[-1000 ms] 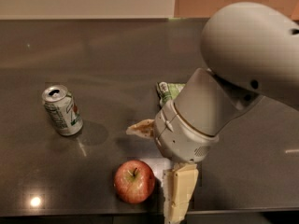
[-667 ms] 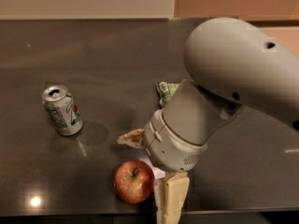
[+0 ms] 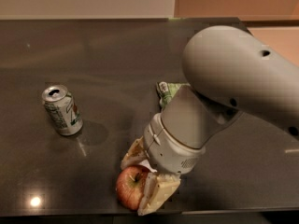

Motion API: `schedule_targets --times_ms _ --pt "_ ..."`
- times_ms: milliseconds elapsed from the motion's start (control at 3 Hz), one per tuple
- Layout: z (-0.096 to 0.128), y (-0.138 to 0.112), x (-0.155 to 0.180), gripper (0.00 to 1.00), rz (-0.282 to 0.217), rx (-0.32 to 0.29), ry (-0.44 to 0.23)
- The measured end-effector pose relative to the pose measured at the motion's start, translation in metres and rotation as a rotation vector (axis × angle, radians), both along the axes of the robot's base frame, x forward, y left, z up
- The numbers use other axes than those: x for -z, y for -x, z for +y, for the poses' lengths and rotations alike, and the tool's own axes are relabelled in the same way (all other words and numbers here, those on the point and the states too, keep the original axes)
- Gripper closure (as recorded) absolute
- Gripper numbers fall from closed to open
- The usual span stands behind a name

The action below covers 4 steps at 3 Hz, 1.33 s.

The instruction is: Move apple near green jalapeno chip bag

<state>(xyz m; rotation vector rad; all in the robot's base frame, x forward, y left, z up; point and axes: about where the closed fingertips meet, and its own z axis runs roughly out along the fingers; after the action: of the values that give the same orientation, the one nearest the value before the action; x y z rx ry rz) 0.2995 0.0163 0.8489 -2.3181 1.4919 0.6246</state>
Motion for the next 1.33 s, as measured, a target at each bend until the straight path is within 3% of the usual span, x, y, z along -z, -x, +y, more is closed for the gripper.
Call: schedule_targets --times_ms 333,667,1000,1333 --pt "-0.013 -0.018 -0.007 0.75 -0.011 0.056 0.010" --pt "-0.043 -0.049 -0.015 0.98 -0.033 0.175 0.045" --pt "-0.077 -0.077 -0.017 1.00 -0.050 0.292 0.089" --pt "-0.109 -0.093 -0.013 1.00 -0.054 0.390 0.093"
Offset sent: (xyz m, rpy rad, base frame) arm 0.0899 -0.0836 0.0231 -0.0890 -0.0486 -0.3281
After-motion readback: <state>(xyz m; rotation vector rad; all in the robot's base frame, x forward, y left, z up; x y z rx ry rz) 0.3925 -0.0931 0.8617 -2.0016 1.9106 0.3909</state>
